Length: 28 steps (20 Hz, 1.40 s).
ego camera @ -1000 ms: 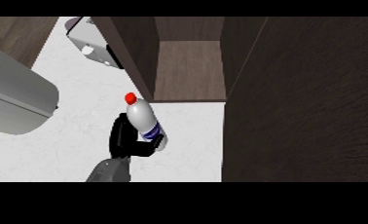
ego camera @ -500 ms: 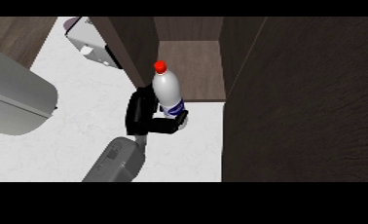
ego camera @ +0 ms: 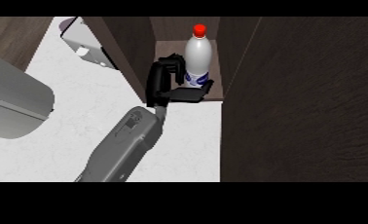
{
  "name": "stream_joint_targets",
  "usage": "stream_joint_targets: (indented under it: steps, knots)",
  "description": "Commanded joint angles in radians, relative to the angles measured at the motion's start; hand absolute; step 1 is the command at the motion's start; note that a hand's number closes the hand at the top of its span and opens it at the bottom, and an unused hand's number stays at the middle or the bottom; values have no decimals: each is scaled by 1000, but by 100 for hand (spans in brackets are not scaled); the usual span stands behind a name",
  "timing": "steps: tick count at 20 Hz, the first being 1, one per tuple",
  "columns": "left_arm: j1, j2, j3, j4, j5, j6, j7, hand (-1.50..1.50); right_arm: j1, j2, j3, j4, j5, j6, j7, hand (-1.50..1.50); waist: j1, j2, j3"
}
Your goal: Pick up the bottled water, place it into the cabinet and close the cabinet
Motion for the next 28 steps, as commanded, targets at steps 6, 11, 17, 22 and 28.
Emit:
stream_joint_targets:
  steps: [6, 11, 17, 22, 28]
  knots:
    - [-258, 0, 67, 300, 97, 54, 10, 150, 2, -16, -62, -63, -102, 30, 25, -150, -18, 7, -1]
    - [-378, 9, 34, 515, -13, 96, -1, 150, -49, -4, -54, -58, -107, 19, 44, -150, -39, 22, 0]
    - [-394, 0, 109, 674, 10, 153, -48, 150, -28, -17, -75, -61, -123, 47, 40, -150, -45, 23, -1]
    - [-451, 2, 189, 728, 48, 142, -100, 150, -93, -6, -88, -6, -96, 37, 40, -150, -40, 29, -2]
    - [-458, 56, 151, 813, -18, 167, -168, -150, -51, 4, -75, -7, -103, 65, 8, -150, -65, 33, -2]
